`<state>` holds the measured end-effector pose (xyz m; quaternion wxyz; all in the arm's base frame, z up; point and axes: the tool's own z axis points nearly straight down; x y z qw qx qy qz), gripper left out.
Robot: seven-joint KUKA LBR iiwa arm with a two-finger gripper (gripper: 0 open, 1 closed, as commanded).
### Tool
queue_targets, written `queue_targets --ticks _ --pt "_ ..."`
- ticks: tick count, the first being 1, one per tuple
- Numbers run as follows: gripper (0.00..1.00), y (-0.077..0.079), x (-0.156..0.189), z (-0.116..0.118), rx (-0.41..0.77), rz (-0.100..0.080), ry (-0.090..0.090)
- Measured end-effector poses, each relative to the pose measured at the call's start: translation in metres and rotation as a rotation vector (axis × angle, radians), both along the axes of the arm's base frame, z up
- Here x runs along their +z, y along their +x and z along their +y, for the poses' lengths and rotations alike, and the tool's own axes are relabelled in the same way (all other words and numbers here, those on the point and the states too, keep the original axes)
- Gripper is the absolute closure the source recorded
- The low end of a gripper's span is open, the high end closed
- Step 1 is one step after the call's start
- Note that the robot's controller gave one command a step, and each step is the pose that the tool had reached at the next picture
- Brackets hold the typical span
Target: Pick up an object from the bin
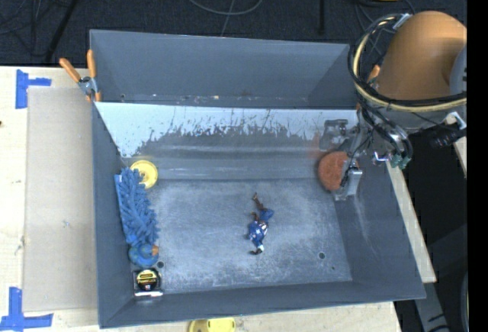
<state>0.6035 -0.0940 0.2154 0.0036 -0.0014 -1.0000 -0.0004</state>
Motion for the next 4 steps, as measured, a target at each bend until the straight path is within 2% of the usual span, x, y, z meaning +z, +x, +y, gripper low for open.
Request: queue_targets --ticks 1,2,3,4 --pt "0.0 0.001 0.005 0.0 0.002 -0.008 -0.001" --pt "0.0 0.001 -0.039 0.043 0.072 -0.012 -0.002" --pt "0.0 -0.014 -0.055 0.079 0.023 0.0 0.001" --pt "0.0 -0.014 -0.079 0.087 0.087 -0.01 -0.001"
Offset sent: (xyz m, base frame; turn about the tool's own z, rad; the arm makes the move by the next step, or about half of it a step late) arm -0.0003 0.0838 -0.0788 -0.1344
